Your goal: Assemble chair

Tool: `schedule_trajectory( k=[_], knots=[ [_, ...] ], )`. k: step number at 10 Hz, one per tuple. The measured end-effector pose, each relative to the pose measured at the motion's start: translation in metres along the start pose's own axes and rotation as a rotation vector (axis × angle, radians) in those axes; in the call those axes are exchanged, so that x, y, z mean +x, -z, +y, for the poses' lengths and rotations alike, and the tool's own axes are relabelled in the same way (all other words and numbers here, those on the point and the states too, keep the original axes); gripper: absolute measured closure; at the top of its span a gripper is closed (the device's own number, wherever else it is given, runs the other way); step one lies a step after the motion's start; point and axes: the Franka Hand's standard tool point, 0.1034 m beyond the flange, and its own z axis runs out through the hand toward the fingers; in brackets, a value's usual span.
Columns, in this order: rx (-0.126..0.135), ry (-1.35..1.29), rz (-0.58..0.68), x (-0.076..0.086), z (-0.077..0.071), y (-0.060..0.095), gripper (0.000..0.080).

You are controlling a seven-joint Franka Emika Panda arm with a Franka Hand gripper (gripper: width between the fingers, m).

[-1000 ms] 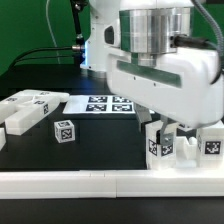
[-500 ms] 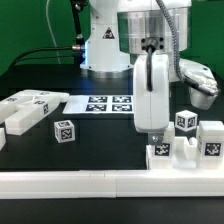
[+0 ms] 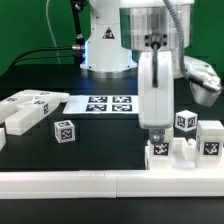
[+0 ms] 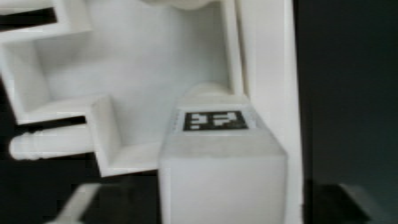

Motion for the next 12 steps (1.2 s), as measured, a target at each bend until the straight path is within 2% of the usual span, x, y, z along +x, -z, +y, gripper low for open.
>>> schedule_trajectory(
  k=[1, 2, 7, 8, 9, 10, 12],
  knots=[
    [0.008, 0.017, -0.006, -0.002, 0.003, 0.007, 0.0184],
    [0.006, 0.016, -0.007, -0.002, 0.005, 0.007, 0.0160],
    [0.005, 0.056, -0.005, -0.003, 0.005, 0.004, 0.0151],
    [0.041, 0.097, -0.005, -0.009, 0.005, 0.010, 0.0151],
    [0.048, 0.176, -0.009, -0.017, 0.015, 0.015, 0.0151],
    [0.041, 0.266, -0.013, -0.023, 0.026, 0.018, 0.0151],
    [0.032, 0.419, -0.008, -0.030, 0.034, 0.019, 0.0151]
  ],
)
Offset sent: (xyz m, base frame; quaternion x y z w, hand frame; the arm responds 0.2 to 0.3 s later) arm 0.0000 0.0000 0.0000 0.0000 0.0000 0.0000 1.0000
